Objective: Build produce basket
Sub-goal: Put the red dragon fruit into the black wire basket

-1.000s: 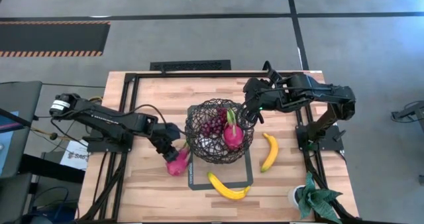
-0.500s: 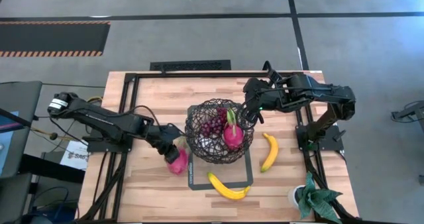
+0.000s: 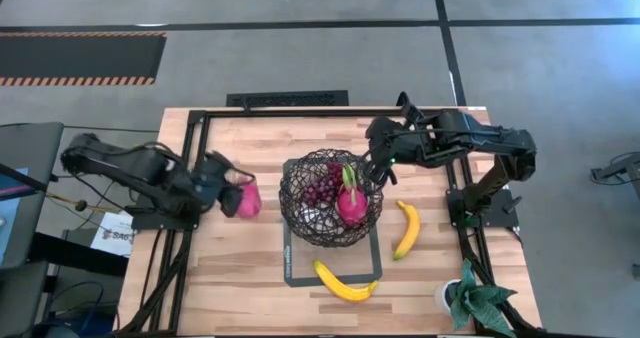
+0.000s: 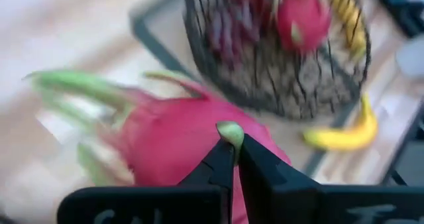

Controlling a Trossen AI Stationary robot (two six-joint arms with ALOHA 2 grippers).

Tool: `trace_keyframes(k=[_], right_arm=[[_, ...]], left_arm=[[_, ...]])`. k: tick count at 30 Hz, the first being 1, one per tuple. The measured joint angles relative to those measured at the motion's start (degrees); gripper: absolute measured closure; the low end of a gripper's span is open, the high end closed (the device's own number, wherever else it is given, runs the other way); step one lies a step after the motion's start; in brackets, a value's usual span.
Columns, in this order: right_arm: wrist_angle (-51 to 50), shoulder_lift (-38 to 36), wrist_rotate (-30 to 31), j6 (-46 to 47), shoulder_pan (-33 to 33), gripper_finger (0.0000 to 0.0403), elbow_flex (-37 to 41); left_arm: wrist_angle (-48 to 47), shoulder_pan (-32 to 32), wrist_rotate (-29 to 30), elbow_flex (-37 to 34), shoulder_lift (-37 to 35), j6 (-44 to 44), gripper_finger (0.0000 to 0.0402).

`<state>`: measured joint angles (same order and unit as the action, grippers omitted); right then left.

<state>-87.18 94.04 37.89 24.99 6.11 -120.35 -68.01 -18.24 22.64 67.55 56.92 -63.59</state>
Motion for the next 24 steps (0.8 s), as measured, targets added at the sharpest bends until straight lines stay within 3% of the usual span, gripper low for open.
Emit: trace_keyframes(k=[5, 10, 14, 18, 24], right_arm=[[1.7, 0.0, -0.3, 0.0, -3.4, 0.0288, 0.0], [7.6, 0.0, -3.0, -1.0, -7.4, 0.0321, 0.0], [21.6, -0.1, -20.2, -9.9, -12.1, 0.0389, 2.6], [37.6, 0.2, -41.1, -14.8, -17.3, 0.0395, 8.7], [62.7, 0.2, -61.7, -7.5, -27.4, 0.04, 24.2]], left_arm=[[-1.5, 0.7, 11.7, 7.1, 0.1, 9.4, 0.0401], [-0.4, 2.4, 15.5, 10.7, 0.5, 18.4, 0.0401], [0.5, 3.2, 15.0, 11.4, 0.6, 22.8, 0.0401], [0.9, 3.1, 12.6, 11.4, 0.9, 24.5, 0.0401], [1.0, 1.9, 8.6, 11.4, 1.5, 25.6, 0.0401]])
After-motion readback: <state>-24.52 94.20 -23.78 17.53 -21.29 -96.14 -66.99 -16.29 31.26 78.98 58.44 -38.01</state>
